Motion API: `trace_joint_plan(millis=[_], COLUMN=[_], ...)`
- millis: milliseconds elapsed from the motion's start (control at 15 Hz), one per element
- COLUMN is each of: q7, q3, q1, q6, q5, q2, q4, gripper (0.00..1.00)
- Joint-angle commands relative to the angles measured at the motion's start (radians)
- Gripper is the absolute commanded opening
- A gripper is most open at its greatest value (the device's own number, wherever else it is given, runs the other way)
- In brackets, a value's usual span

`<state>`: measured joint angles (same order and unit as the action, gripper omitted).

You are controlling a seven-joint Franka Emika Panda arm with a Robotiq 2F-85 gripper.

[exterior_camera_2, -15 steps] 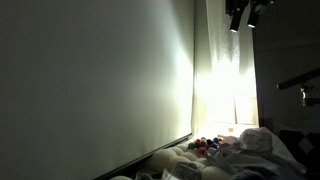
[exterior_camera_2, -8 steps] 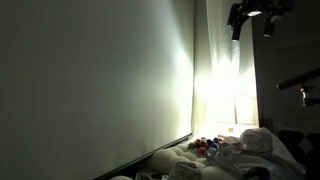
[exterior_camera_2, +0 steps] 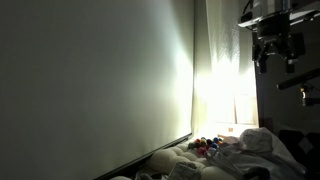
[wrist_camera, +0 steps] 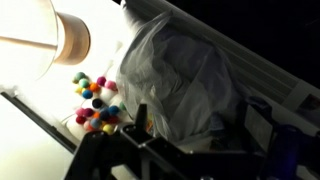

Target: Take the pair of socks out of the bag then move the bag slightly forward

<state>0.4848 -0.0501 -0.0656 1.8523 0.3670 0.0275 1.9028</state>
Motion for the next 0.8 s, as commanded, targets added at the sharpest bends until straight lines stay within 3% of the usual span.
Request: trace_joint_plan(millis=[0,200,733], q7=[-0.039,-0.127,-0.314], q3=[0.019,0.039,0.082], q1=[0.024,0.048,0.089], q6=[-0.023,0.027,0.298], q5=[0.005,0.020,0.023], q2=[0.006,-0.019,-0.182], q4=[0.062,0.095,0.095], gripper=[1.00,1.00,1.00])
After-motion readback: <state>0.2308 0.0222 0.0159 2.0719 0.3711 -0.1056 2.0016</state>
